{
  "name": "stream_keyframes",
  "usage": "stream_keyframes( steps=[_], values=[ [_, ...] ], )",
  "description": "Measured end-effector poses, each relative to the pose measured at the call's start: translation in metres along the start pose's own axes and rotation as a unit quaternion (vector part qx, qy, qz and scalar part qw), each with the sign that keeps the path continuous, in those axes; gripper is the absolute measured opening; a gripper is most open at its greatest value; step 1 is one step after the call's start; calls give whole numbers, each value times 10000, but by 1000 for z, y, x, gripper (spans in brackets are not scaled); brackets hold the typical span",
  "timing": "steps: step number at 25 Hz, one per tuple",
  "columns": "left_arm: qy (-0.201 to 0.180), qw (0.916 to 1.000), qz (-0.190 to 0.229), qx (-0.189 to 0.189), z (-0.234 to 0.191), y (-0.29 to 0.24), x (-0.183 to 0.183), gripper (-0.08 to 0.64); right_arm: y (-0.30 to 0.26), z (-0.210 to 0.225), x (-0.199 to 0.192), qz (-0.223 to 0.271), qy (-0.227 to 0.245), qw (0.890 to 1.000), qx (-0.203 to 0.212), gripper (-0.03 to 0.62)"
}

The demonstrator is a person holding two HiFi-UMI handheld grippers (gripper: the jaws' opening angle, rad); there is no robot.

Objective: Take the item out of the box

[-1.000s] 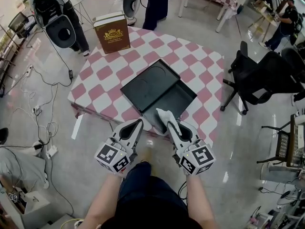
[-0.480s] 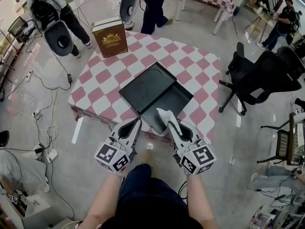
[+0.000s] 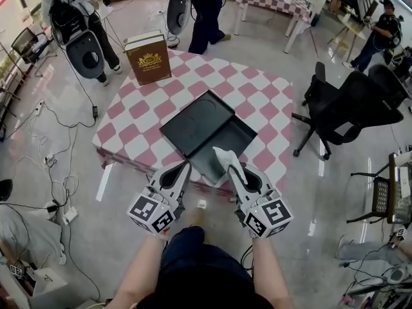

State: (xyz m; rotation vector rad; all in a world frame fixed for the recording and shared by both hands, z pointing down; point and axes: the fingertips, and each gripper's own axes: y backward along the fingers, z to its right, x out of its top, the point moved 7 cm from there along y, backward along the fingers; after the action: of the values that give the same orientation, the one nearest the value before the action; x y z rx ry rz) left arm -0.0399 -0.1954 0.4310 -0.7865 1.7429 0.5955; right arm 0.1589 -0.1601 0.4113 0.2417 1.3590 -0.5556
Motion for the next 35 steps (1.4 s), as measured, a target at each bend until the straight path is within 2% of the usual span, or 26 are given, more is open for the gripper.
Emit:
stream_keyframes(
  steps=[15,35],
  values=[
    [-161,9996,174,123,-1,-3,25,0,13,6,21,283,129,9994,-125,60],
    [-322,9990,312,15,5,-9,45,0,28,10,52,672,319,9967,-314,59]
  ],
)
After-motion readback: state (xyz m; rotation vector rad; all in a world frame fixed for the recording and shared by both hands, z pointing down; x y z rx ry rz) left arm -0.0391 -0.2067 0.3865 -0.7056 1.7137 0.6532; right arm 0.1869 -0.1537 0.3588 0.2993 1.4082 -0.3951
